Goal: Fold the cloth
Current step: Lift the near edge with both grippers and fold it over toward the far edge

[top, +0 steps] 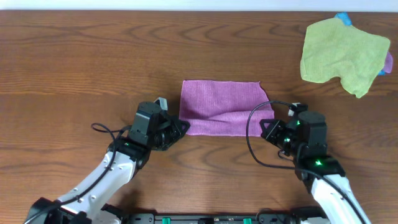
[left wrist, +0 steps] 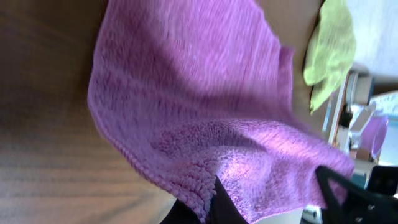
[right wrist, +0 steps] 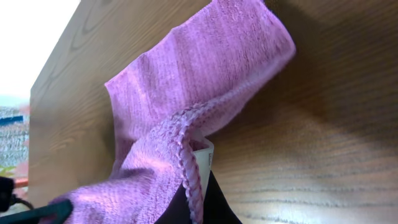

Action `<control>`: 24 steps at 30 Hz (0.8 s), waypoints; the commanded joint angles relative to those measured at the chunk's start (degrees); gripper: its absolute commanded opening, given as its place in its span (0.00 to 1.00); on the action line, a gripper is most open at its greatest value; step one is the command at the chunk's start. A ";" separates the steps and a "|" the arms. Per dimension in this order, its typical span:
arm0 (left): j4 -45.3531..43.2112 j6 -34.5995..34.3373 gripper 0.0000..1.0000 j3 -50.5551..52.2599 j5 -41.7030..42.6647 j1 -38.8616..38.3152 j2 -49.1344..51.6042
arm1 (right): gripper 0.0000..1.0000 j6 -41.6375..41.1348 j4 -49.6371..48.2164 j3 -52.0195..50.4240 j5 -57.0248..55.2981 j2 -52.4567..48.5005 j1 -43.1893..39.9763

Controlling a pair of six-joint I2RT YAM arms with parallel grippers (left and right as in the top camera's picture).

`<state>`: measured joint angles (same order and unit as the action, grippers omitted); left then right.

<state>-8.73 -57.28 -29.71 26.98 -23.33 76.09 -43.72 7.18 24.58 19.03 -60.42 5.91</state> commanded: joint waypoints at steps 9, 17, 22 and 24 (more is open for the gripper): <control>-3.82 -1.55 0.06 -6.69 -6.69 0.17 8.28 | 0.01 -2.12 -7.82 -0.20 -3.23 -7.06 0.55; -3.87 2.45 0.06 -15.58 -9.40 0.74 15.89 | 0.01 -4.24 -14.95 -0.20 -7.41 -9.86 0.55; -4.00 2.47 0.06 -17.84 -9.60 2.80 19.21 | 0.01 -4.46 -18.32 0.74 -9.20 -13.79 0.55; -4.04 2.69 0.06 -18.08 -9.62 3.10 20.11 | 0.01 -4.42 -18.43 1.46 -9.49 -15.32 0.55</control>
<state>-12.84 -56.25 -46.63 19.03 -21.19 94.56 -47.37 -11.16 24.60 12.12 -73.80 6.02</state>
